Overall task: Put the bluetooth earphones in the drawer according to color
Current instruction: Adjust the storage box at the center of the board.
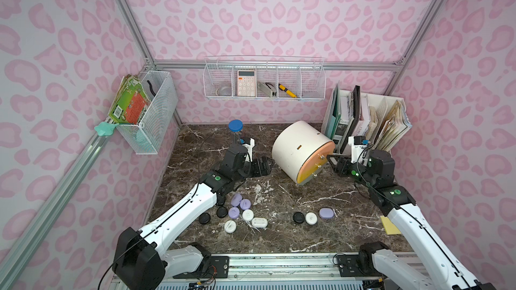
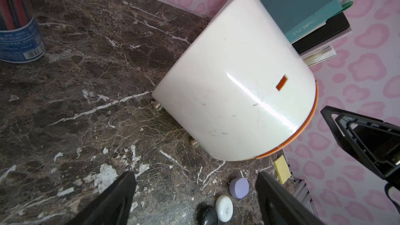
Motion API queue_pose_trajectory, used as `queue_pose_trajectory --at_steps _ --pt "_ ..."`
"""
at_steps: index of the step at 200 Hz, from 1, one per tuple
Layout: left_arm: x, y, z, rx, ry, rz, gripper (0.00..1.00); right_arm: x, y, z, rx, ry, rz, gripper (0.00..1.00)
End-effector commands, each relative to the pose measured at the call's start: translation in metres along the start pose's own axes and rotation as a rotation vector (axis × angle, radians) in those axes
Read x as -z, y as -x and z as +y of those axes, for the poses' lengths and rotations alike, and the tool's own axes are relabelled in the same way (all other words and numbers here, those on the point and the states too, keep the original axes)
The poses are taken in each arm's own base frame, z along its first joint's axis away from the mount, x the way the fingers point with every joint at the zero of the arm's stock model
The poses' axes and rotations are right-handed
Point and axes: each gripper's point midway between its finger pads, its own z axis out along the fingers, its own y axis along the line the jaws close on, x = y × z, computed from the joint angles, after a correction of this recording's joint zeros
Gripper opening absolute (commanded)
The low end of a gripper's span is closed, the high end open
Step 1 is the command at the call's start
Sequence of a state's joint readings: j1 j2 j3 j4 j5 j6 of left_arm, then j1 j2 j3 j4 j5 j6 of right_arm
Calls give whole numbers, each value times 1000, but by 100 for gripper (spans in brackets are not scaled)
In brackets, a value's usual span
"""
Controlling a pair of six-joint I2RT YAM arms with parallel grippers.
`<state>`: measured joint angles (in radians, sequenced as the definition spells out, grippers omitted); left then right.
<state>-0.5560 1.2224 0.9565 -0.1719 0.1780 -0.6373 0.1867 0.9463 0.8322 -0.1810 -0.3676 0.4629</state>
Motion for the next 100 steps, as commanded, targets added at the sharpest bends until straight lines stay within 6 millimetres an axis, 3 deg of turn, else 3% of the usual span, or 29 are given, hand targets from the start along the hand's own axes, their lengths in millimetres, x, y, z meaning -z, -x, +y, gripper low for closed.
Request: queue_pose_trajectory --at_steps 1,26,50,79,100 --pt "0 -1 -9 78 -72 -20 92 -2 16 6 -6 79 23 50" --pt "-2 -11 -5 120 -88 -7 92 -14 44 -4 -10 84 13 58" --pt "-2 -22 -1 149 -98 7 92 -34 59 -9 2 94 35 63" --pt "0 -32 5 173 -98 15 92 -57 57 -15 -17 122 75 64" --pt "-1 -37 8 181 -94 30 92 -68 46 -9 -14 144 112 64"
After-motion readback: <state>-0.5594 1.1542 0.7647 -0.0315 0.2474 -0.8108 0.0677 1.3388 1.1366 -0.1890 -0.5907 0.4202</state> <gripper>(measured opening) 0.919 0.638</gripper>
